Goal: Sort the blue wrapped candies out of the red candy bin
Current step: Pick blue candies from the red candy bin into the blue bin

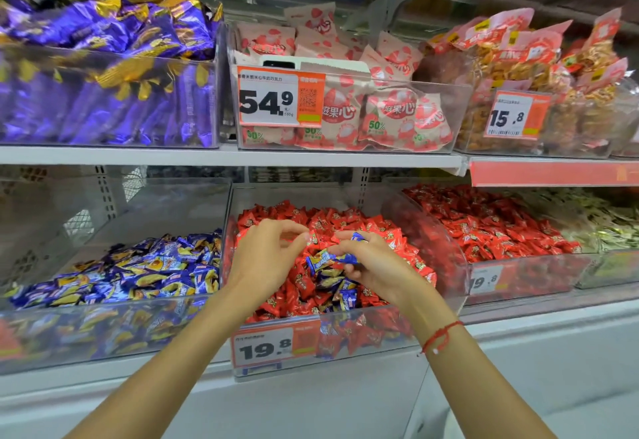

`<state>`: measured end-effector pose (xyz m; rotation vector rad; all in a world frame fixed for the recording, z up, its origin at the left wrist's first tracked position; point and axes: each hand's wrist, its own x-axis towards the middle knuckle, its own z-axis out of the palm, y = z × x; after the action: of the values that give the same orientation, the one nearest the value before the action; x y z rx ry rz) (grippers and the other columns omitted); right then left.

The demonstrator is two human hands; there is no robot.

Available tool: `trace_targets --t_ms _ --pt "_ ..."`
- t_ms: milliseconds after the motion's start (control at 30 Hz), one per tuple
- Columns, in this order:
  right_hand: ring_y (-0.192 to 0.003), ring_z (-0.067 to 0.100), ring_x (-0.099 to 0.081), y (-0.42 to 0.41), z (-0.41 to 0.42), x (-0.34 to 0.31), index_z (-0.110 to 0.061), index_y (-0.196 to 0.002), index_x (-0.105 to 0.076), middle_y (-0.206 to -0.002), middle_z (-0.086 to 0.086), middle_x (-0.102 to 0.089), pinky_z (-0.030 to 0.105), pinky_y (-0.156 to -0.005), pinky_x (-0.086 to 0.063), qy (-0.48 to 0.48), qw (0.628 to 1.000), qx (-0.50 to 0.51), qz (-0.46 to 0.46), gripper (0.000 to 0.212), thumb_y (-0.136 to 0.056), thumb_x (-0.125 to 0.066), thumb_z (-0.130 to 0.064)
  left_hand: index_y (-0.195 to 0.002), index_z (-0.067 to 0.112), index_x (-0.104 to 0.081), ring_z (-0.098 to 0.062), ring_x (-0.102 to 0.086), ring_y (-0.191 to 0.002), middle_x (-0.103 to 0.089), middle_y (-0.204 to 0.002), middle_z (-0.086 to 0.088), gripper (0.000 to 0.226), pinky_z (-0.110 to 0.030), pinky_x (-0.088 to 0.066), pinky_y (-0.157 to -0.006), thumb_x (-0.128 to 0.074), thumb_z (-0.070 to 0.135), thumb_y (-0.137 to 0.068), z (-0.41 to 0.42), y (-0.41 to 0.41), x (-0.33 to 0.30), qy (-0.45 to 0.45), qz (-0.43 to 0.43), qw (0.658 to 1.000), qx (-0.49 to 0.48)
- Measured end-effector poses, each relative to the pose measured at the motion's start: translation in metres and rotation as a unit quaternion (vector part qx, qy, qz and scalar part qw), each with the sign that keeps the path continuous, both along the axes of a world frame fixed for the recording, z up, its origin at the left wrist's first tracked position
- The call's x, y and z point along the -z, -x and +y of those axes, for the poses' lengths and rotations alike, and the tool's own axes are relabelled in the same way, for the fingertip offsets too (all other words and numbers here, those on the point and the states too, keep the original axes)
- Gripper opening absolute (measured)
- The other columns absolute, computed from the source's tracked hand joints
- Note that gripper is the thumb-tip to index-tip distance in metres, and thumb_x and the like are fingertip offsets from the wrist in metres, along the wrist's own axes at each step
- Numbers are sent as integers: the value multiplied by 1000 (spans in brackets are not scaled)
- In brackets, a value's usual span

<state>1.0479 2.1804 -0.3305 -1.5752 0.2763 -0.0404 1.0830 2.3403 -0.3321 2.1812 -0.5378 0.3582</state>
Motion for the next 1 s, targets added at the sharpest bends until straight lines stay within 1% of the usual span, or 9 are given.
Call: trace_targets --t_ms 167,333,433,500,600,700,767,867,1000 --pt "-42 5 -48 -2 -17 -1 -16 -94 -67 -82 3 -67 17 -45 -40 157 986 -2 -54 12 -91 -65 -28 -114 28 -68 -12 -63 -109 -67 -119 11 24 -35 -47 -97 -61 18 -94 15 -6 9 -161 -141 976 -51" --pt "-39 4 -36 -5 -24 4 -6 -61 -51 -49 -4 -45 14 -49 -36 353 925 -12 -144 45 -91 -61 -39 -126 23 -62 -18 -53 -125 -57 -135 4 50 -36 -40 -105 -60 -4 -84 11 -11 19 -287 -159 945 16" --pt "-71 9 -61 -15 -27 13 -26 -86 -69 -80 -6 -67 30 -72 -52 485 862 -100 -110 11 -85 -70 -37 -135 30 -51 -11 -46 -131 -50 -141 13 44 -35 -44 -103 -54 13 -95 8 -7 23 -253 -86 963 48" --pt "-108 22 -61 -21 -26 18 -40 -122 -60 -121 -1 -64 38 -89 -50 587 791 -168 -17 42 -82 -73 -35 -137 31 -50 -10 -46 -131 -51 -141 12 41 -35 -44 -102 -51 19 -97 8 -6 23 -252 -77 964 39" --pt "-112 25 -57 -21 -19 22 -38 -131 -55 -125 1 -61 30 -81 -45 663 735 -138 27 49 -84 -70 -39 -135 29 -50 -12 -45 -129 -52 -140 9 37 -35 -44 -98 -49 23 -98 11 -8 24 -272 -52 960 32" --pt "-75 21 -57 -22 -18 22 -24 -91 -68 -82 3 -64 29 -61 -35 600 793 -98 -28 23 -88 -64 -46 -132 26 -53 -12 -41 -129 -52 -138 9 34 -33 -42 -97 -49 27 -98 11 -9 26 -295 -32 954 42" --pt "-48 15 -34 -21 -24 18 -17 -56 -44 -49 -2 -38 29 -50 -23 496 863 -76 -54 46 -90 -63 -41 -132 28 -54 -10 -44 -127 -54 -137 11 34 -29 -40 -99 -45 35 -100 6 -8 23 -219 -26 974 48" --pt "-39 8 -32 -8 -21 5 -11 -58 -36 -41 -9 -34 20 -46 -32 319 940 -86 -85 50 -91 -62 -37 -134 26 -54 -7 -50 -124 -55 -134 12 41 -22 -38 -97 -41 44 -100 -7 -3 14 -11 70 993 92" --pt "-53 15 -39 3 -10 -3 -9 -81 -67 -65 12 -44 18 -52 -41 244 955 -139 -98 31 -90 -63 -38 -135 23 -53 -14 -61 -112 -66 -120 1 43 -36 -50 -97 -58 37 -94 -12 -1 9 126 142 977 98"
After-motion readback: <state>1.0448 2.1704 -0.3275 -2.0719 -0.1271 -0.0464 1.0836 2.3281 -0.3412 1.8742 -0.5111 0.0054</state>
